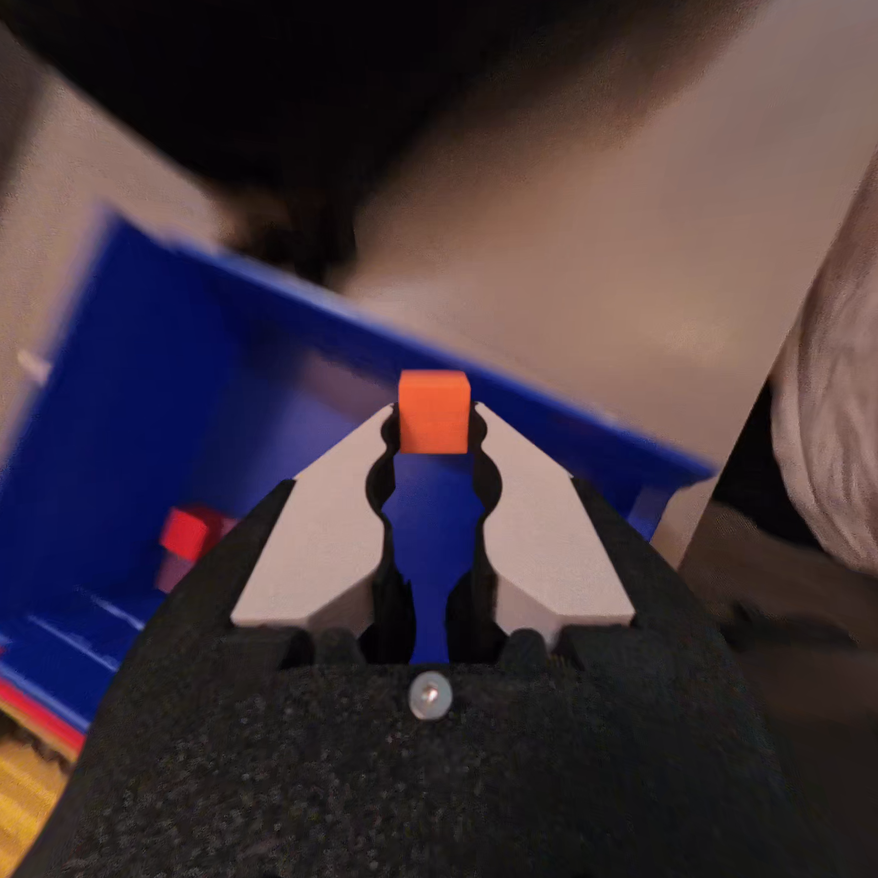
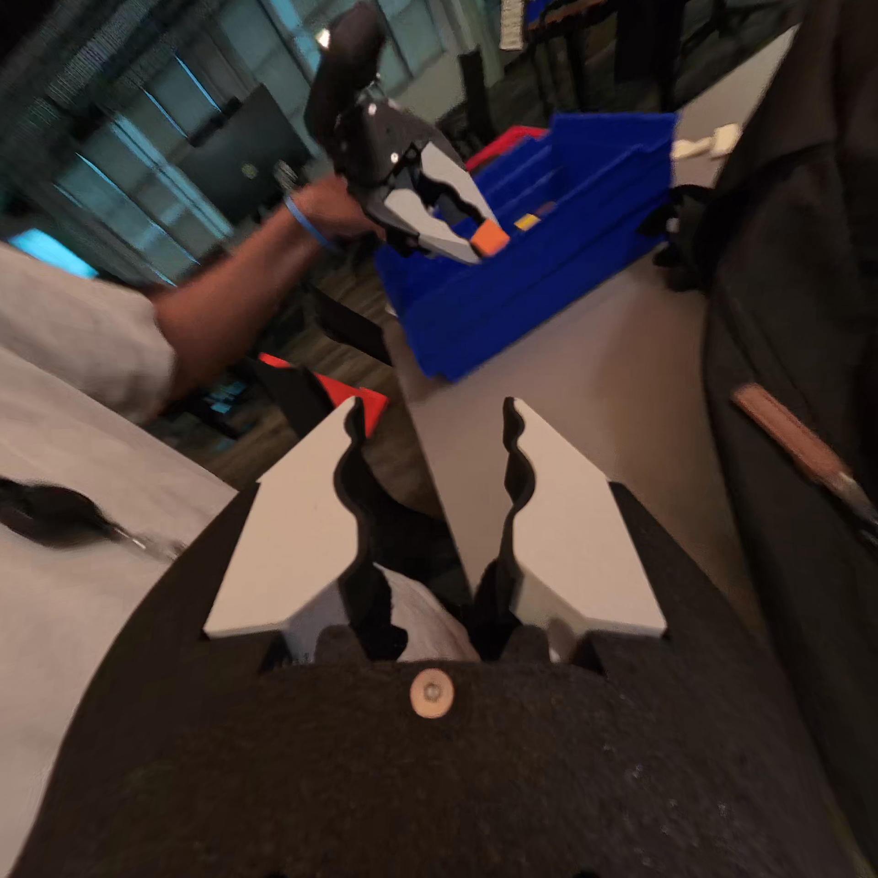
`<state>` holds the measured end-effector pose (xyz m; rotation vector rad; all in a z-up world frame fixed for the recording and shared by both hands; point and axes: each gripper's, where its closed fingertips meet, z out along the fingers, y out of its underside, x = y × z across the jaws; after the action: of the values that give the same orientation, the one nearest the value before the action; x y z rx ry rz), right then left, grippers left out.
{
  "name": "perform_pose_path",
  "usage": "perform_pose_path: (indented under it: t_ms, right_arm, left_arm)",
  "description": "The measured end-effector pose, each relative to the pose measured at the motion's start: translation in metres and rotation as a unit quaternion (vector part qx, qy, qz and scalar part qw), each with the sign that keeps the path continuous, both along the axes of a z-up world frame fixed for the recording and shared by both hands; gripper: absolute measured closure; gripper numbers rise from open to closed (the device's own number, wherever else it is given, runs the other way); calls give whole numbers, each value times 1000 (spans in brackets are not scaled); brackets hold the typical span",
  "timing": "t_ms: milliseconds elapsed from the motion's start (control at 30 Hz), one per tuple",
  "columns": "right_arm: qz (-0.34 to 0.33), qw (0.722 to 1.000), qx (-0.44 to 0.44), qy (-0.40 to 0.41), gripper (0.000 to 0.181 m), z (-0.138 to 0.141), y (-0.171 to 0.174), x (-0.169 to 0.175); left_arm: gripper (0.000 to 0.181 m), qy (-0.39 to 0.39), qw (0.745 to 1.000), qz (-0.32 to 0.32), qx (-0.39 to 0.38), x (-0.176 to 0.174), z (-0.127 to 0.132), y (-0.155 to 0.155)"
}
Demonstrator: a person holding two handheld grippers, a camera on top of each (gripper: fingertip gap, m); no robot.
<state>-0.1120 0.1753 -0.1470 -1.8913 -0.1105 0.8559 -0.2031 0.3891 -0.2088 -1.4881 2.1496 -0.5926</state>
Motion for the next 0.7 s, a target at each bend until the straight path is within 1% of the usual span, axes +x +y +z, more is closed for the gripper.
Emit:
perform_pose_path:
  t_ms: [33, 67, 100, 133, 167, 200, 233, 300, 367, 433, 467, 500, 533, 600, 667, 700]
  right_arm:
    - [12, 998, -4, 57, 120, 14, 11, -5]
    - [37, 991, -13, 129, 109, 29, 20, -11]
    - [71, 977, -29, 199, 104, 43, 27, -17]
    - [106, 960, -54, 255, 105, 53, 34, -21]
    - [141, 941, -69, 301, 109, 64, 39, -24]
    - [161, 925, -79, 334, 113, 72, 45, -24]
    - [170, 914, -88, 357, 114, 76, 50, -23]
    - [191, 890, -83, 405, 117, 87, 53, -19]
    - [214, 867, -72, 443, 121, 96, 46, -13]
    - [227, 862, -63, 449, 129, 96, 35, -8]
    - [235, 854, -49, 461, 140, 100, 27, -2]
    - [241, 844, -34, 478, 155, 105, 19, 7]
    - [222, 855, -36, 468, 155, 101, 17, 15]
    - [186, 887, -45, 419, 155, 88, 9, 31]
    - [166, 913, -52, 368, 155, 85, -5, 57]
    - [127, 943, -59, 302, 156, 76, -7, 78]
  left_arm:
    - [153, -75, 997, -17, 6, 12, 31, -13]
    - [153, -152, 987, -45, 4, 24, 61, -32]
    - [153, -222, 972, -72, -1, 34, 89, -53]
    - [153, -272, 957, -98, -5, 42, 111, -75]
    - [153, -305, 944, -124, -5, 48, 126, -95]
    - [153, -333, 932, -145, -1, 55, 139, -112]
    - [153, -361, 919, -160, -3, 62, 151, -128]
    - [153, -399, 898, -185, -26, 76, 166, -156]
    - [153, -418, 885, -202, -43, 91, 171, -178]
    - [153, -434, 874, -210, -56, 105, 174, -195]
    - [153, -432, 873, -216, -65, 111, 172, -204]
    - [153, -432, 874, -213, -63, 119, 170, -209]
    - [153, -425, 880, -205, -58, 126, 165, -212]
    - [150, -376, 907, -184, -49, 140, 149, -217]
    - [148, -338, 926, -154, -67, 146, 138, -221]
    - [148, -320, 935, -127, -85, 148, 132, -220]
